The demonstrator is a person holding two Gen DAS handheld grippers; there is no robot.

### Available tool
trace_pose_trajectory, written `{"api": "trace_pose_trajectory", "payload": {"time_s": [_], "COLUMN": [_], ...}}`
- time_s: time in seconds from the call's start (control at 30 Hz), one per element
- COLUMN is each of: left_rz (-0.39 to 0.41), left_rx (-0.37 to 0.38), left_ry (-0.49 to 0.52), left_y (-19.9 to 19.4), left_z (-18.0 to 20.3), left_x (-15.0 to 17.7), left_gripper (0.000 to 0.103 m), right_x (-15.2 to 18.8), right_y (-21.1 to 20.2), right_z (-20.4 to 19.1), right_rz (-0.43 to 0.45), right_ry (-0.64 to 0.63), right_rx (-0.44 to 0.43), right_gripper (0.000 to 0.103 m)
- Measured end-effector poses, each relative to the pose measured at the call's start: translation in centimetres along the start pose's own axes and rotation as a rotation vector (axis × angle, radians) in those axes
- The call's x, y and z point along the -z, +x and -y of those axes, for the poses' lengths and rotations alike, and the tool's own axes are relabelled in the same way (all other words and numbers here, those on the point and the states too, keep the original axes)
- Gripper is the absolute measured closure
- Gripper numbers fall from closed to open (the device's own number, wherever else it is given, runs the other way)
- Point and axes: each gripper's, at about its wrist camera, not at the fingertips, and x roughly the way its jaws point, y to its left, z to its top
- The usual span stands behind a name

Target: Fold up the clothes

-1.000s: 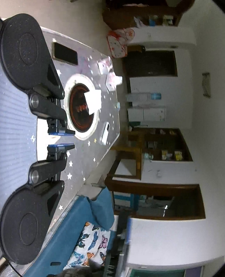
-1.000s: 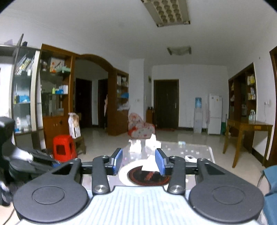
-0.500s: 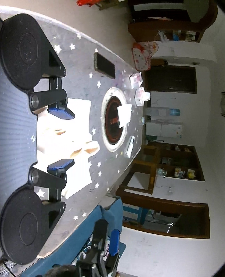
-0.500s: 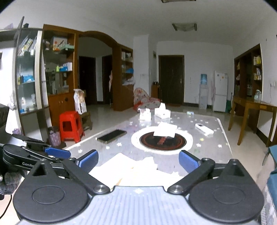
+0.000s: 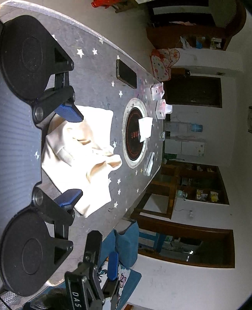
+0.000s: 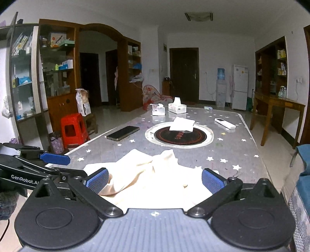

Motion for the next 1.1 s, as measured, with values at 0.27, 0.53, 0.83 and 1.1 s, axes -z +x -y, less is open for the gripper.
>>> {"api": "trace_pose_trajectory", "payload": {"time_s": [0.27, 0.53, 0.83, 1.1], "left_rz": [0.009, -0.004, -0.041, -0.058], "left_rx": [-0.027, -0.060, -0.114, -0.177], "left_ry": [-0.020, -0.046, -0.108, -0.141], "left_y": [-1.0, -2.1, -2.5, -2.5], "left_z": [0.2, 0.4, 0.7, 0.8], "left_x": [1.0, 2.4, 3.3, 3.9], "left_gripper": [0.009, 0.000, 0.000, 0.000], "right_x": [0.8, 2.1, 3.3, 3.9], "right_y": [-0.1, -0.5, -1.0, -1.2], "right_z": [-1.2, -2.2, -3.0, -3.2], "right_rz": [-0.015, -0.038, -0.051, -0.066], "right_ry": [-0.013, 0.005, 0.036, 0.066], "right_rx": [0.009, -0.001, -0.008, -0.012], "right_gripper": [0.000, 0.000, 0.000, 0.000]}}
